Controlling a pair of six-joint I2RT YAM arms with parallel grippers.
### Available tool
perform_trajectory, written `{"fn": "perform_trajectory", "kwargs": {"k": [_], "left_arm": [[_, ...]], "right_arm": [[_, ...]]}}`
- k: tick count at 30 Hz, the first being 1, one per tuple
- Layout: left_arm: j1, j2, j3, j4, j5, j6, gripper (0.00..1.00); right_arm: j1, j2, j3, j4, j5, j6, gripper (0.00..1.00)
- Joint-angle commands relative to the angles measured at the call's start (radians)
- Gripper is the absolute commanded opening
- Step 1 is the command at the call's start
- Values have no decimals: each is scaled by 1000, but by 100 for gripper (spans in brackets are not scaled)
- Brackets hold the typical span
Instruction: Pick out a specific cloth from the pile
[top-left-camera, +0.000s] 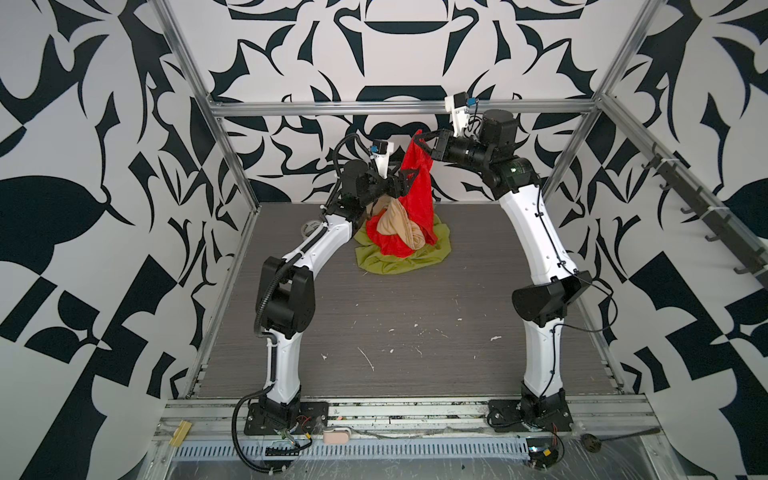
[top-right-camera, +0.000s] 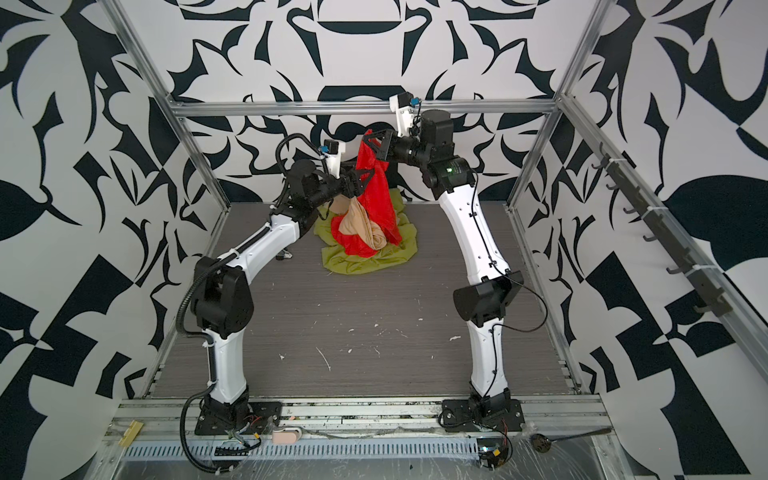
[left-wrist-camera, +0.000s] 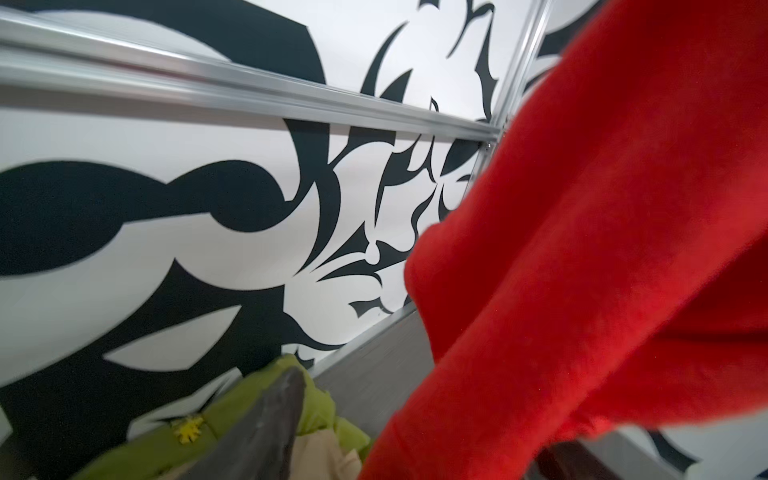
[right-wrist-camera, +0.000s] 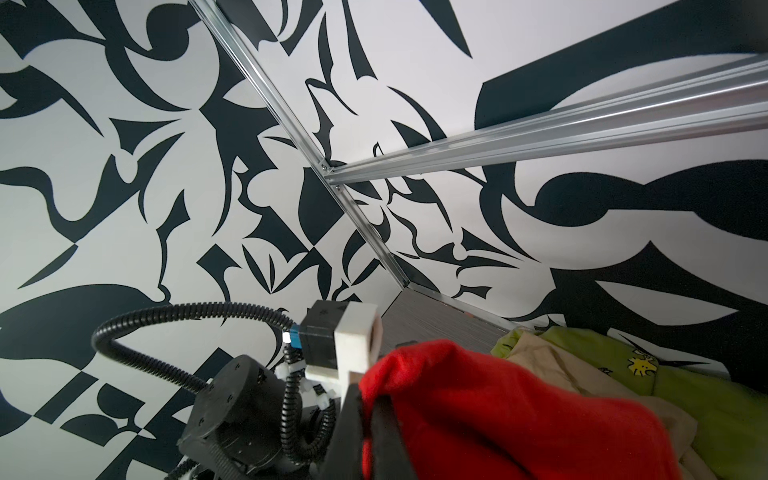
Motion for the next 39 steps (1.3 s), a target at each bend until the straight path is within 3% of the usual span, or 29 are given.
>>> {"fn": "perform_trajectory", "kwargs": {"k": [1, 7, 11, 14, 19, 24, 34, 39], "left_arm": [[-10, 25, 49, -11, 52, -11, 53], [-13, 24, 101, -91, -8, -26, 12], [-13, 12, 125, -106, -4, -44, 1], [-12, 10, 157, -113, 8, -65, 0], [13, 18, 219, -111, 33, -138, 0], [56, 36, 261, -51, 47, -271, 0], [84, 91, 428, 33, 105, -508, 0], [97, 143, 489, 101, 95, -659, 0]], "right_arm": [[5, -28, -5, 89, -29, 11, 0], [5, -53, -42, 93, -22, -9, 0], [6, -72, -72, 105, -11, -23, 0], [1, -85, -80, 102, -6, -37, 4], [-29, -125, -108, 90, -4, -48, 29], [-65, -179, -147, 22, -12, -94, 43], [-95, -454, -700, 223, 130, -240, 75], [-96, -407, -721, 247, 107, -289, 77]]}}
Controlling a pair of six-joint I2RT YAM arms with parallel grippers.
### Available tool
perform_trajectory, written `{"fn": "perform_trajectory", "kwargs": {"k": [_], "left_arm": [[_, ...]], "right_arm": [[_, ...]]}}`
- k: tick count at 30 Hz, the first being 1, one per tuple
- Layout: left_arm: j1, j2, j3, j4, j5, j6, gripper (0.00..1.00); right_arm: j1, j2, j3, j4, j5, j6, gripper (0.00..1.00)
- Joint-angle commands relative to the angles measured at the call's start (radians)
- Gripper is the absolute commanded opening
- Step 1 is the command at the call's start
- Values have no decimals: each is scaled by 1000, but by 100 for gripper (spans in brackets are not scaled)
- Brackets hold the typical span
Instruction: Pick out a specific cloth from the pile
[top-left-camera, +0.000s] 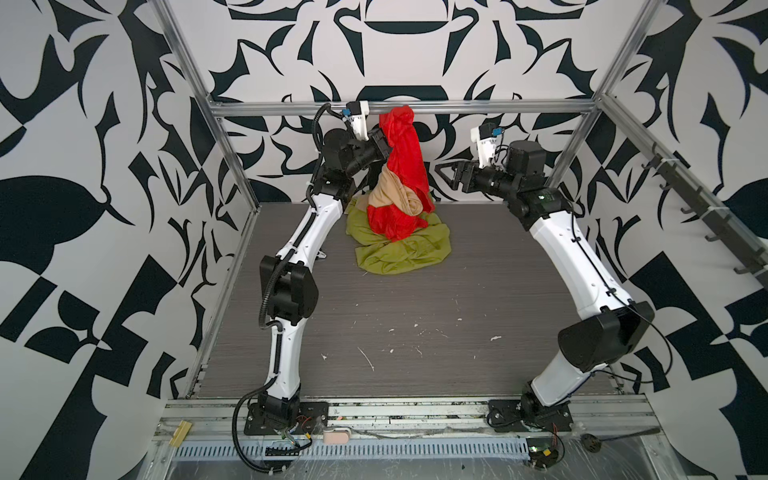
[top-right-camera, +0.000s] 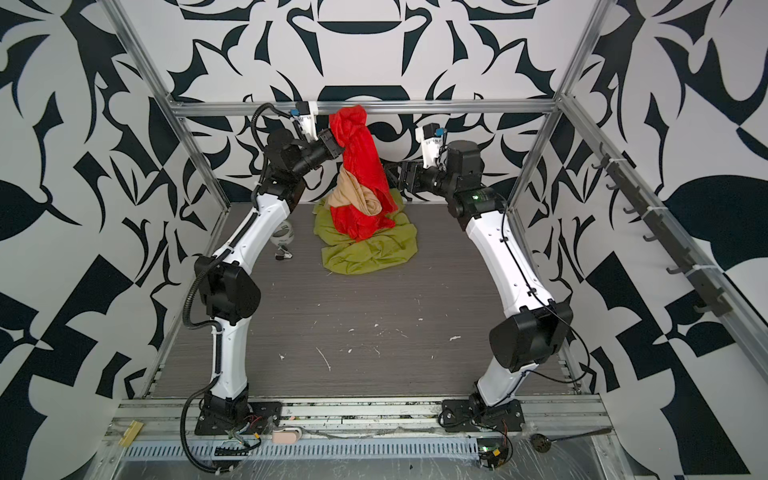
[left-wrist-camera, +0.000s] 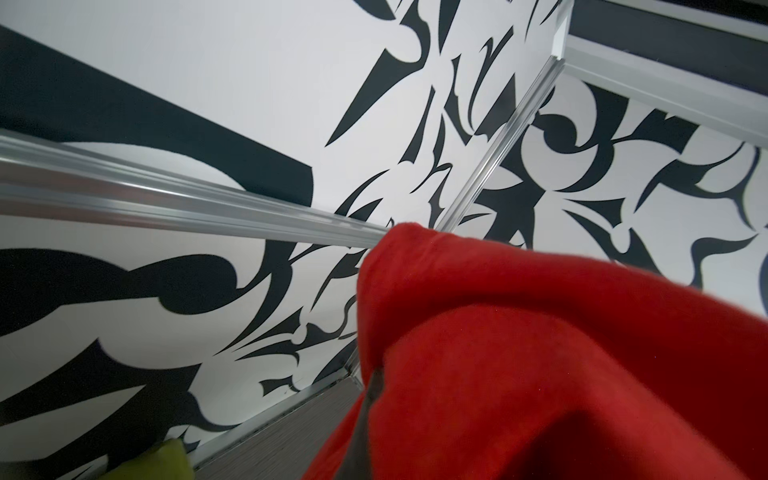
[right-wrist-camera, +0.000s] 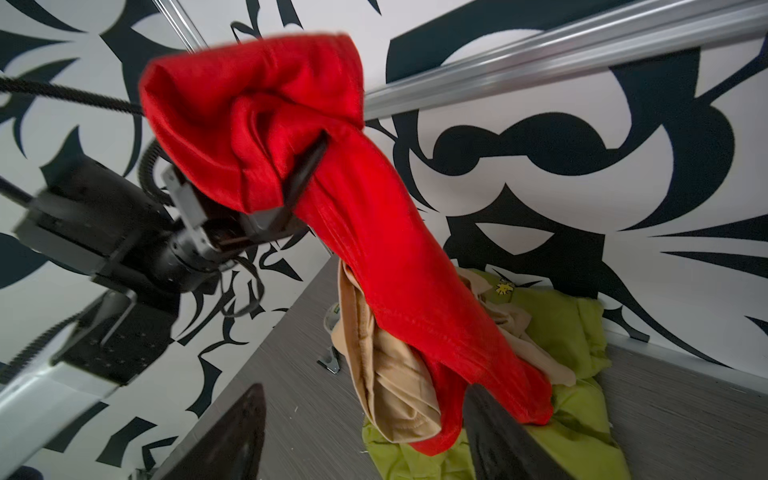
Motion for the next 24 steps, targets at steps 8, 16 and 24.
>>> {"fn": "perform_trajectory", "kwargs": {"k": [8, 16, 24], "left_arm": [[7, 27, 59, 191, 5, -233, 0], [3, 16, 3, 219, 19, -246, 0], [8, -15, -86, 229, 31, -212, 0]], "right_arm": [[4, 215, 112, 133, -71, -53, 80], [28, 393, 268, 198, -140, -5, 64], [34, 389, 270, 265, -196, 37, 11]]}}
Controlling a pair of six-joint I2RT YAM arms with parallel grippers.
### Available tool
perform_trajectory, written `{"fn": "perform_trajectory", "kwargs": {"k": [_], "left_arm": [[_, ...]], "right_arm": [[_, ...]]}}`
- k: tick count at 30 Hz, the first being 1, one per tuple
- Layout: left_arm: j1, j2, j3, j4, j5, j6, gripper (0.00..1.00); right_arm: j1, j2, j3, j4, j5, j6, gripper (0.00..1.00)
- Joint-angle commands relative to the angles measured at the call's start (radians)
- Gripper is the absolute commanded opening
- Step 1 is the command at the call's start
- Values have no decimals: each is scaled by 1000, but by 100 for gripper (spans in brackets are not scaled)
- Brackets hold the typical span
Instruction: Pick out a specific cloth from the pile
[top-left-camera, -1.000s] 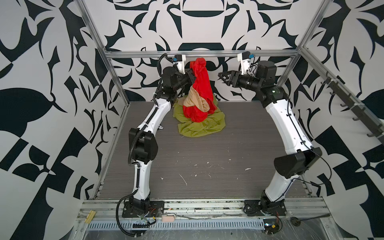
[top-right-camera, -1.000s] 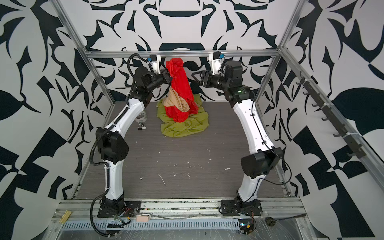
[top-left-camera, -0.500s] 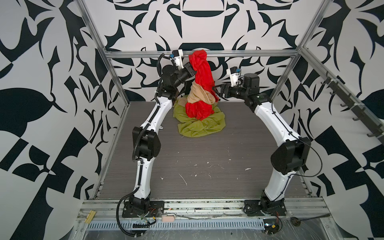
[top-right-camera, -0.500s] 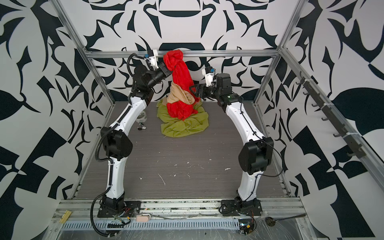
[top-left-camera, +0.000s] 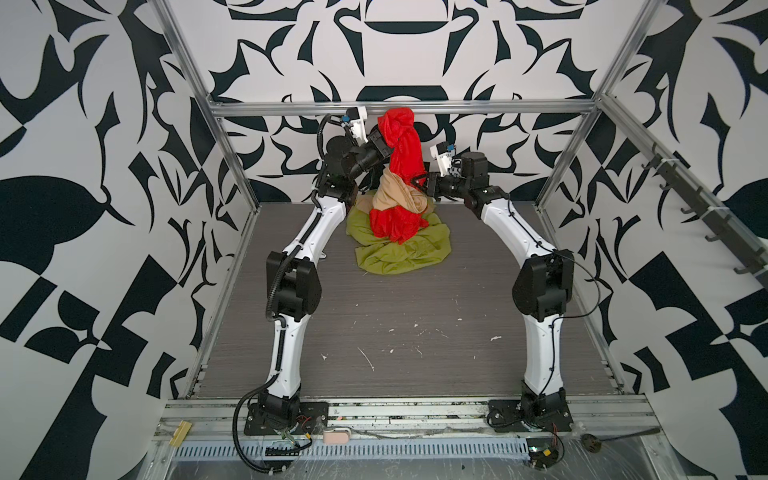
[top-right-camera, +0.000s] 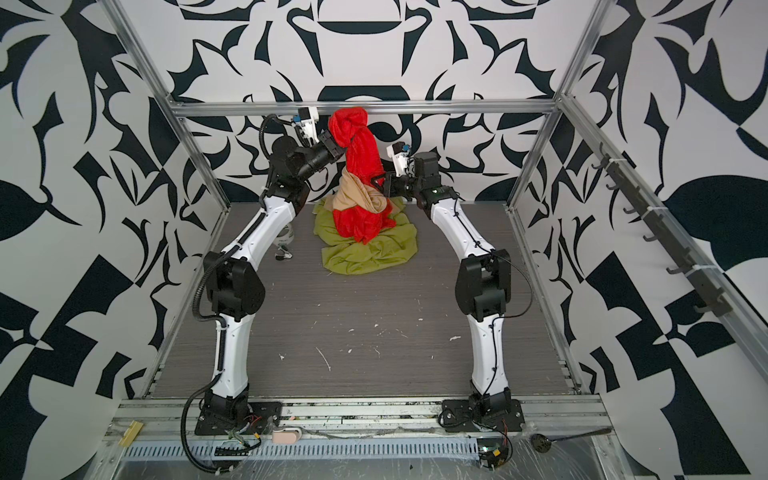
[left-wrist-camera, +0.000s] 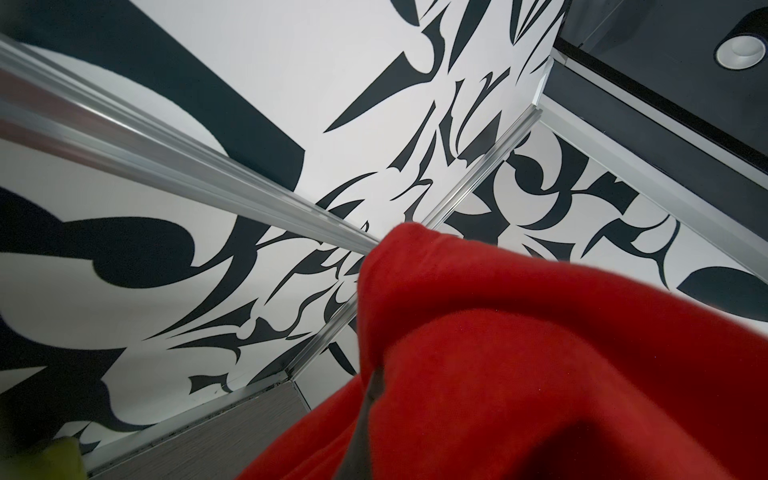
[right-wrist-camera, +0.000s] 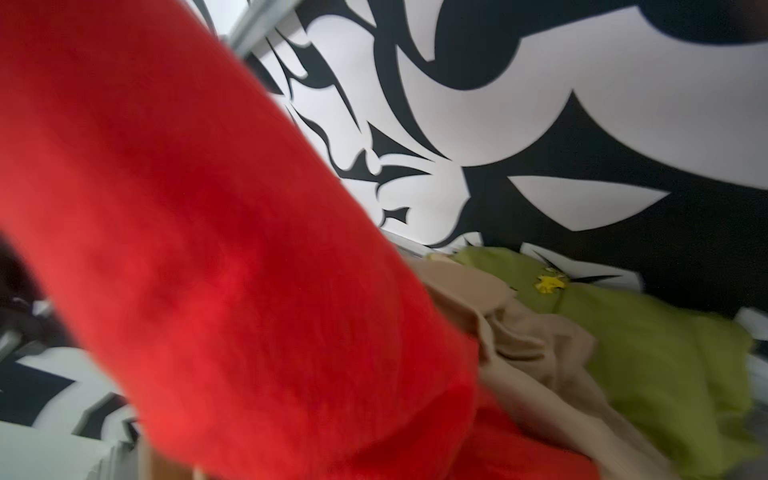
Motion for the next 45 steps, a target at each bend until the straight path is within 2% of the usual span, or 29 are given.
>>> {"fn": "perform_trajectory", "kwargs": {"k": [1, 4, 9, 14, 20, 28, 36, 39, 45], "left_arm": [[5, -63, -37, 84, 12, 12, 0], [14, -77, -82, 100, 13, 17, 0], [29, -94, -127, 110, 8, 31, 0], [47, -108, -134, 90, -4, 67, 0], [50, -73, -61, 53, 4, 69, 0], [36, -17, 33, 29, 18, 48, 0], [27, -2, 128, 6, 37, 24, 0], [17, -29, 132, -1, 57, 23, 0], [-21, -138, 48, 41, 110, -2, 0]], "right_arm": [[6, -89, 19, 99, -40, 13, 6], [6, -116, 7, 74, -28, -9, 0], [7, -157, 19, 57, 6, -20, 0], [6, -159, 152, -21, 43, -41, 0], [6, -136, 303, -109, 115, -69, 0], [6, -141, 415, -161, 219, -92, 0], [6, -107, 668, -265, 248, -126, 0], [6, -157, 640, -272, 247, -129, 0], [39, -281, 545, -266, 242, -143, 0]]}}
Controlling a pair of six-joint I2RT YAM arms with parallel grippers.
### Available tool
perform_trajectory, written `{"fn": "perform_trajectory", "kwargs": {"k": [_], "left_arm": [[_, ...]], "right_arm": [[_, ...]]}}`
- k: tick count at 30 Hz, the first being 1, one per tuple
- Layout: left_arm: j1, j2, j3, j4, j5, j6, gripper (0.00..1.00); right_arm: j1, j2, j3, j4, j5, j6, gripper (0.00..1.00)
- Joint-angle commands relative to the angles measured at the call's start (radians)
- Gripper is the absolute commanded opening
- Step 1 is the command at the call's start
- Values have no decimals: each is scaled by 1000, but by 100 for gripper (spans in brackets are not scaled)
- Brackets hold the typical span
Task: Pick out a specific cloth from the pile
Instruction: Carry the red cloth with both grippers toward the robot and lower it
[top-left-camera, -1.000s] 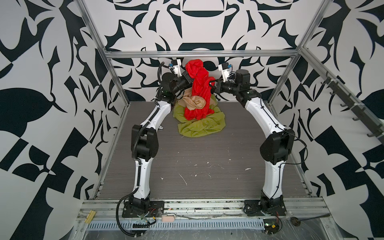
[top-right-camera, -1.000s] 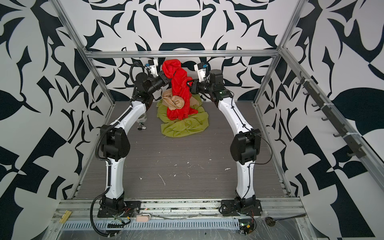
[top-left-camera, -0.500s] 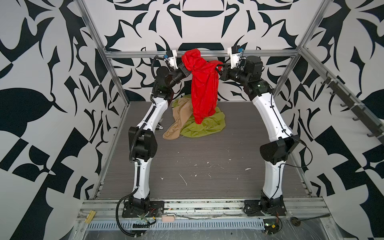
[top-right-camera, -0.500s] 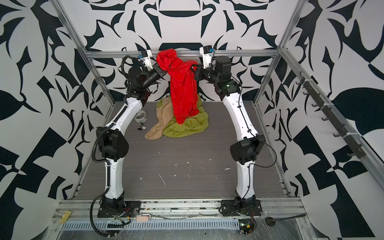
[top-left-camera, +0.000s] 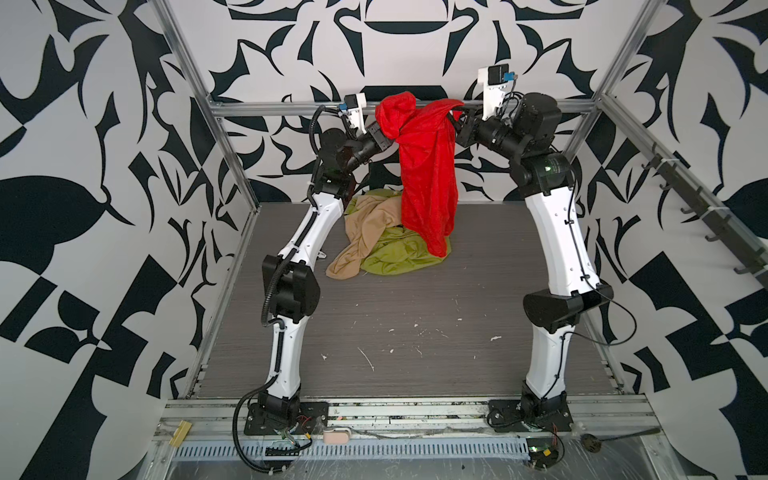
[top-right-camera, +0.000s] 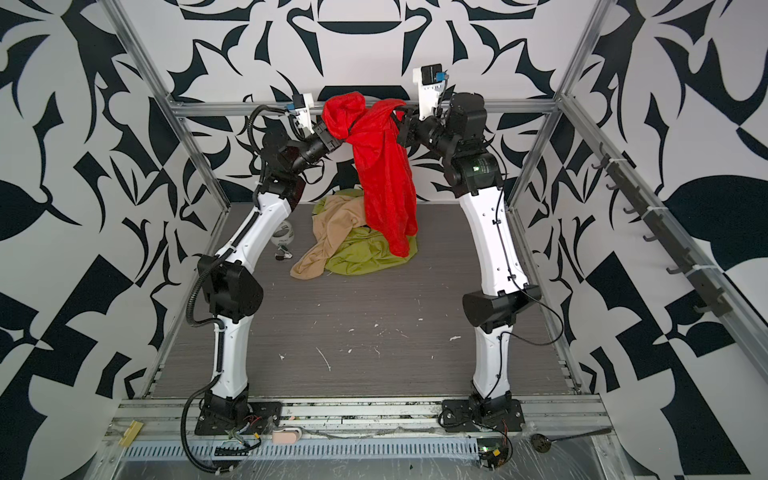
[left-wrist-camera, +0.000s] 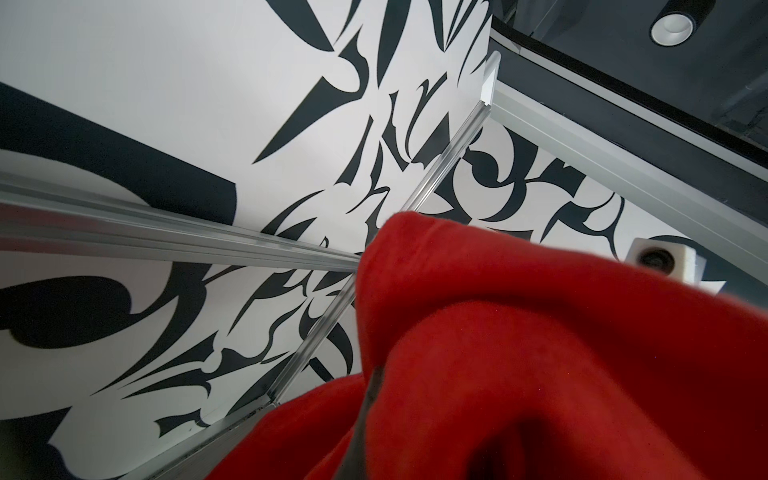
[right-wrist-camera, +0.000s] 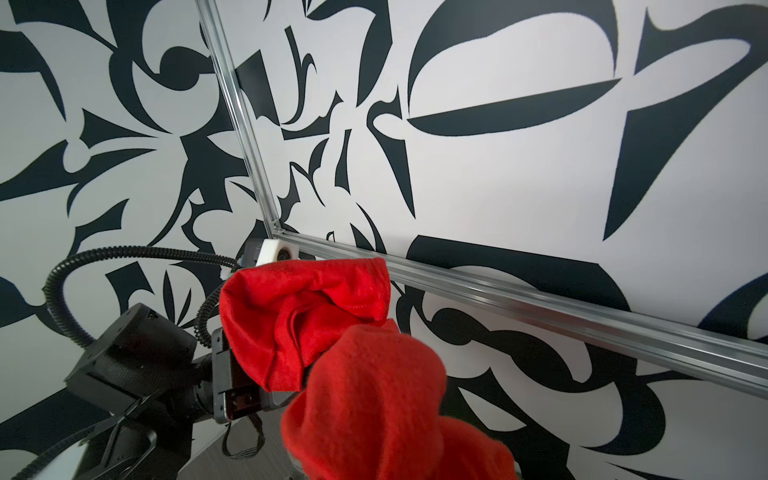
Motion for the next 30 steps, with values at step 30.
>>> {"fn": "perform_trajectory", "kwargs": {"k": [30], "left_arm": [[-448, -1041, -985, -346, -253, 367, 0]], "right_arm": [[343, -1055, -1291, 267, 141, 116, 0]]}}
